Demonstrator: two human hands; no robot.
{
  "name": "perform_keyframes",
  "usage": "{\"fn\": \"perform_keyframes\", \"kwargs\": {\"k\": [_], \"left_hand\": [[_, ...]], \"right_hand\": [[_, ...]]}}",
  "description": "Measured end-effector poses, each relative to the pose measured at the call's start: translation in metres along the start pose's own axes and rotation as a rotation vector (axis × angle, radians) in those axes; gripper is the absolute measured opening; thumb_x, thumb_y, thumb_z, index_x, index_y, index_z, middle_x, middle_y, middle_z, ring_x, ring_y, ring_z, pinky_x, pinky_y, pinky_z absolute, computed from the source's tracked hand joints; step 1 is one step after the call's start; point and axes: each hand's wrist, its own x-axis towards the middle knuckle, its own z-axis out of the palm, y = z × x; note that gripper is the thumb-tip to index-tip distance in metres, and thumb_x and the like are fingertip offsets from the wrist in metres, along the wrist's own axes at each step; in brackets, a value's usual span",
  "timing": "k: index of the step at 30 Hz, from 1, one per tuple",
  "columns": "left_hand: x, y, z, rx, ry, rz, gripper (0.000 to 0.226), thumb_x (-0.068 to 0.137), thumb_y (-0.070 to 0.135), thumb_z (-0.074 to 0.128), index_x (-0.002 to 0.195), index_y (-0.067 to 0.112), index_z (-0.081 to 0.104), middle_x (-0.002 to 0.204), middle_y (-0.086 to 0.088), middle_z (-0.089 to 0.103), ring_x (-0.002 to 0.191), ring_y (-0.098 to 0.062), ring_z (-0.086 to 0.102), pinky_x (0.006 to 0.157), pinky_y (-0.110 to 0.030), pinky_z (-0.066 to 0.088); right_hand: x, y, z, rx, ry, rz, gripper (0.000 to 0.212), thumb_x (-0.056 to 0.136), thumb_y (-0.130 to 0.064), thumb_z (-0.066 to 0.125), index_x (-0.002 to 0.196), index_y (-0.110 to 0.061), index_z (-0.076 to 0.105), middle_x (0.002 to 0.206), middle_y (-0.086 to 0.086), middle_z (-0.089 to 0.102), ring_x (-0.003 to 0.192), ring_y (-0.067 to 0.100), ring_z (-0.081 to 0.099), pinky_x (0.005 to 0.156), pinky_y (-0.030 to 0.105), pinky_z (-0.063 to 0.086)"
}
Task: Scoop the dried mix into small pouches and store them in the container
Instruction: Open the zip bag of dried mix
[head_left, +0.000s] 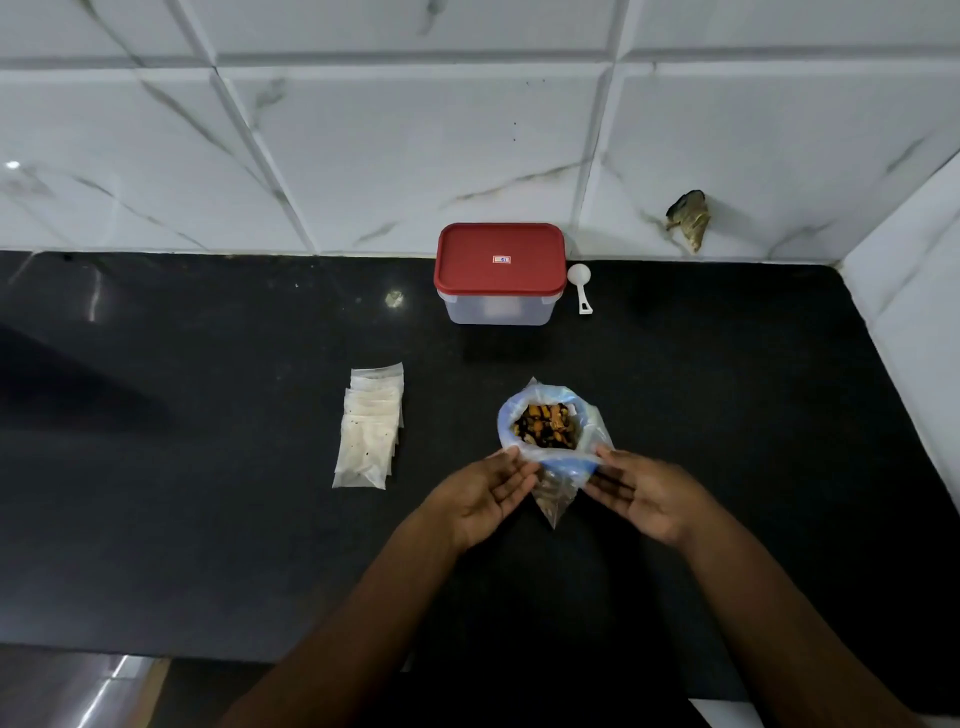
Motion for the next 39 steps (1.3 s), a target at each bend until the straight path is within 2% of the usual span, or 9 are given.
{"fn": "perform_keyframes", "kwargs": {"k": [3,6,11,16,20,23,29,34,39], "left_hand": [[0.002,-0.005,0.002,-0.153,-0.003,0.027,0.017,0.098,0.008,0.062,0.112,0.0,0.068,0.097,-0.018,0.074,0.095,-0.024,0.07,0.085,-0.038,0.058],[0.006,-0.011,0.009,-0.275,-0.021,0.06,0.016,0.103,0.009,0.057,0.104,-0.003,0.068,0.094,-0.018,0.072,0.093,-0.024,0.068,0.086,-0.038,0.057],[0.016,-0.022,0.01,-0.335,-0.008,0.085,0.029,0.107,0.011,0.046,0.126,-0.004,0.063,0.109,-0.019,0.07,0.097,-0.025,0.067,0.087,-0.034,0.056],[0.019,-0.024,0.004,0.067,0.12,0.223,0.022,0.1,0.003,0.051,0.116,0.004,0.066,0.105,-0.015,0.071,0.096,-0.024,0.067,0.092,-0.037,0.054],[0.027,-0.015,-0.015,0.465,0.214,0.302,0.027,0.1,0.016,0.059,0.127,0.014,0.06,0.116,-0.01,0.072,0.104,-0.021,0.071,0.083,-0.034,0.06],[0.026,-0.002,-0.015,0.645,0.28,0.487,0.031,0.097,0.024,0.066,0.127,0.022,0.058,0.119,-0.003,0.068,0.106,-0.015,0.068,0.094,-0.038,0.059],[0.034,0.026,0.002,1.144,0.237,0.817,0.049,0.092,0.031,0.075,0.137,0.02,0.058,0.122,0.007,0.064,0.106,-0.004,0.063,0.08,-0.013,0.049],[0.043,0.045,0.018,1.254,0.194,0.753,0.023,0.102,0.026,0.063,0.122,0.02,0.071,0.112,0.004,0.072,0.087,0.003,0.063,0.069,-0.012,0.047],[0.041,0.053,0.026,0.746,0.032,0.389,0.02,0.105,0.019,0.053,0.105,0.017,0.073,0.111,-0.009,0.073,0.104,-0.02,0.069,0.095,-0.036,0.057]], "right_hand": [[0.006,0.004,-0.002,0.245,-0.044,0.087,0.015,0.096,-0.005,0.06,0.109,0.0,0.067,0.111,0.022,0.07,0.105,0.031,0.067,0.082,0.043,0.055],[0.011,0.009,-0.001,0.415,-0.056,0.113,0.014,0.101,-0.005,0.054,0.107,0.0,0.066,0.104,0.02,0.069,0.101,0.027,0.066,0.1,0.042,0.05],[0.019,0.013,0.007,0.485,-0.015,0.125,0.021,0.103,-0.009,0.048,0.114,-0.002,0.065,0.11,0.016,0.069,0.106,0.027,0.065,0.109,0.041,0.045],[0.02,0.024,0.014,0.08,0.048,-0.004,0.017,0.101,-0.01,0.05,0.11,-0.011,0.065,0.105,0.013,0.069,0.099,0.027,0.065,0.102,0.045,0.048],[0.027,0.02,0.004,-0.341,0.166,-0.214,0.021,0.1,-0.019,0.055,0.118,-0.019,0.065,0.116,0.009,0.069,0.103,0.024,0.067,0.078,0.038,0.056],[0.025,0.013,0.001,-0.559,0.254,-0.43,0.021,0.097,-0.025,0.059,0.118,-0.029,0.061,0.116,-0.004,0.064,0.099,0.012,0.063,0.079,0.034,0.055],[0.032,-0.003,0.014,-0.866,0.235,-0.683,0.028,0.095,-0.034,0.069,0.119,-0.02,0.069,0.107,-0.007,0.068,0.089,-0.001,0.061,0.065,0.015,0.045],[0.041,-0.016,0.021,-0.989,0.237,-0.705,0.023,0.101,-0.033,0.06,0.114,-0.018,0.071,0.098,-0.008,0.067,0.082,-0.003,0.058,0.064,0.016,0.042],[0.052,-0.023,0.027,-0.624,0.117,-0.413,0.02,0.104,-0.032,0.052,0.102,-0.024,0.071,0.108,0.005,0.072,0.101,0.02,0.067,0.089,0.04,0.055]]}}
